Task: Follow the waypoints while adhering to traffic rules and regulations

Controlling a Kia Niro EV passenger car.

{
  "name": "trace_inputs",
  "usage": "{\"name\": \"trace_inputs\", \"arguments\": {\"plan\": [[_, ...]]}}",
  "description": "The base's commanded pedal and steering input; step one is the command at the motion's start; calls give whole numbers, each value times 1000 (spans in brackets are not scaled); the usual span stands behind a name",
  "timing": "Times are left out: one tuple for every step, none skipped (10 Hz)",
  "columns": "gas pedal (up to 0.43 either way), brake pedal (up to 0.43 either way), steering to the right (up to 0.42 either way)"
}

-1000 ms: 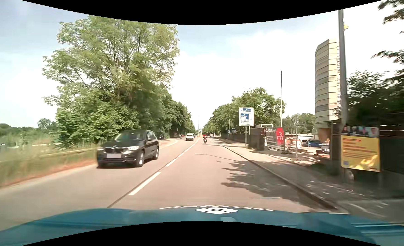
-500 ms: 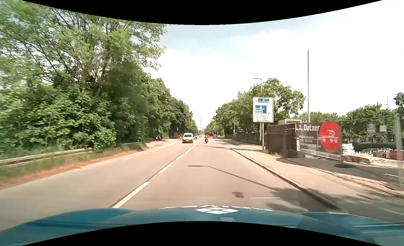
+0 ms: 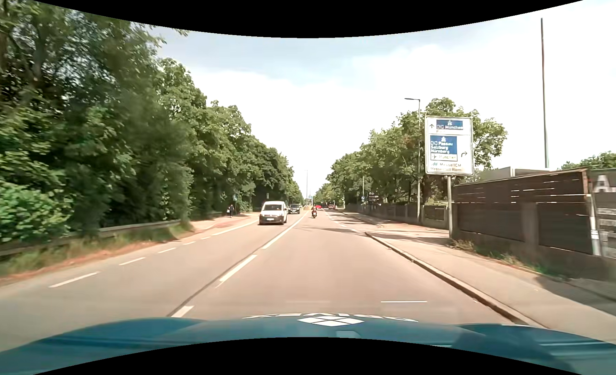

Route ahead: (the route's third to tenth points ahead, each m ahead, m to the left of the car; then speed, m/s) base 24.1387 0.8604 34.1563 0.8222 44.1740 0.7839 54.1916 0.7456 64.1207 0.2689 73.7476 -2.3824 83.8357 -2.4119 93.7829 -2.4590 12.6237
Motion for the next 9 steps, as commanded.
{"name": "trace_inputs", "arguments": {"plan": [[0, 67, -3], [0, 73, -3], [0, 91, -4], [0, 110, -3], [0, 122, -3], [0, 146, -3], [0, 134, -3], [0, 134, -3], [0, 134, -3]]}}
